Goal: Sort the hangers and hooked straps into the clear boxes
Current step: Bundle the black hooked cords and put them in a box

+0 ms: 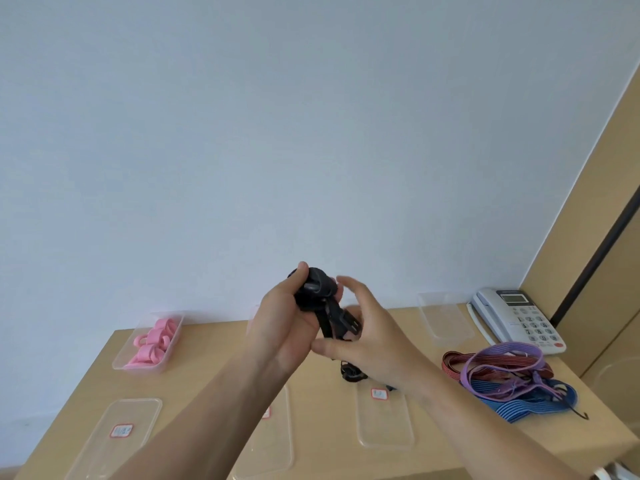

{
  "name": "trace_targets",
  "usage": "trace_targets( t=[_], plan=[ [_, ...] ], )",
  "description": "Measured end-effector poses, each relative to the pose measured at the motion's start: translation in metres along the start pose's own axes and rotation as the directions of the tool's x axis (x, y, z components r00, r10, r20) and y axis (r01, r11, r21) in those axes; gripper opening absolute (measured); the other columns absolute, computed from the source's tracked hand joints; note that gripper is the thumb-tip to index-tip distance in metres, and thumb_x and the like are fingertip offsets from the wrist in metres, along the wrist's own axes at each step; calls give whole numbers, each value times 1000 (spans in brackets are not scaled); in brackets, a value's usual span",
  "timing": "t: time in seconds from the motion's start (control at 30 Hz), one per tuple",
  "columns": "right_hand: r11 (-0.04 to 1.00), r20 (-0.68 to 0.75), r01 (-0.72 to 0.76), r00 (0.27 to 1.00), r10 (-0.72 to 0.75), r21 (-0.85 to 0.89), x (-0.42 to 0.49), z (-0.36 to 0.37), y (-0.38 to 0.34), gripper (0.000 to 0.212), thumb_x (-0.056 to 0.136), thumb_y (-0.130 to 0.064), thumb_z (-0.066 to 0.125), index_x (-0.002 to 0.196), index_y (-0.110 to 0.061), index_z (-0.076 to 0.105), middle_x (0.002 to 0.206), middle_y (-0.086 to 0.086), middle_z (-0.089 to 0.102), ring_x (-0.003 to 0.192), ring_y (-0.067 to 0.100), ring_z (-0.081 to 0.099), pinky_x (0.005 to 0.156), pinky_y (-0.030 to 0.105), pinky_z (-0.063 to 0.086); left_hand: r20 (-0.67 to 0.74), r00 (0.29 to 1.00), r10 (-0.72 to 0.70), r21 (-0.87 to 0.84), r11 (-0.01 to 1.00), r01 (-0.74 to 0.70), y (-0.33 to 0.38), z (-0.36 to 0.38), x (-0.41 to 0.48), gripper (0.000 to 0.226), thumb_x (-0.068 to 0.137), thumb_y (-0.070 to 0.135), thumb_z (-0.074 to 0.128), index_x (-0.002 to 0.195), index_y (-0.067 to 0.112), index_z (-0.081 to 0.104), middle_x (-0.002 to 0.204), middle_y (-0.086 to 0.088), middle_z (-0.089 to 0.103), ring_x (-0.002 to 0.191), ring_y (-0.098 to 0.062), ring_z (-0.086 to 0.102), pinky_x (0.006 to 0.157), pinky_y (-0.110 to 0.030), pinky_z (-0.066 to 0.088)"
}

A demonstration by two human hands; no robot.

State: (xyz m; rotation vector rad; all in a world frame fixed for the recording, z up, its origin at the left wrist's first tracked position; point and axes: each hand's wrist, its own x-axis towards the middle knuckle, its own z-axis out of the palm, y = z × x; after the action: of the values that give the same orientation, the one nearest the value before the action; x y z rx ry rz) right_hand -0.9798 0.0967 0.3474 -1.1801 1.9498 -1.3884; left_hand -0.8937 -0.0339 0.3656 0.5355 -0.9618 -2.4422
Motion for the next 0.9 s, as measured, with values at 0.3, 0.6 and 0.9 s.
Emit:
trace_targets(
  t=[0.3, 0.6, 0.9],
  plan=[
    [993, 37, -44, 998, 49, -112, -3, 6, 6, 40, 73, -36, 79, 105, -47, 57, 79, -6, 67, 59, 3, 58, 57, 18, 47, -189, 928, 321, 340, 908, -245, -8, -14, 10, 37, 102, 19, 53, 67, 7, 58, 69, -15, 60, 64, -30, 67, 60, -36, 58],
    [921, -13, 82, 996, -94, -382, -6, -26, -8, 17, 82, -25, 82, 98, -28, 78, 87, -15, 75, 81, -1, 67, 74, 17, 51, -57, 938, 343, 731, 654, -194, -11, -22, -4, 24, 76, 46, 65, 99, 48, 62, 92, 13, 64, 86, -21, 61, 75, -51, 55],
    [936, -26, 113, 991, -129, -334, -6, -36, -24, 45, 46, -46, 94, 83, -36, 72, 75, -18, 71, 59, -1, 62, 54, 11, 42, 265, 950, -164, 569, 822, -17, -10, -17, -19, 52, 85, 42, 77, 125, 11, 62, 104, -8, 72, 86, -22, 68, 73, -36, 53]
  ],
)
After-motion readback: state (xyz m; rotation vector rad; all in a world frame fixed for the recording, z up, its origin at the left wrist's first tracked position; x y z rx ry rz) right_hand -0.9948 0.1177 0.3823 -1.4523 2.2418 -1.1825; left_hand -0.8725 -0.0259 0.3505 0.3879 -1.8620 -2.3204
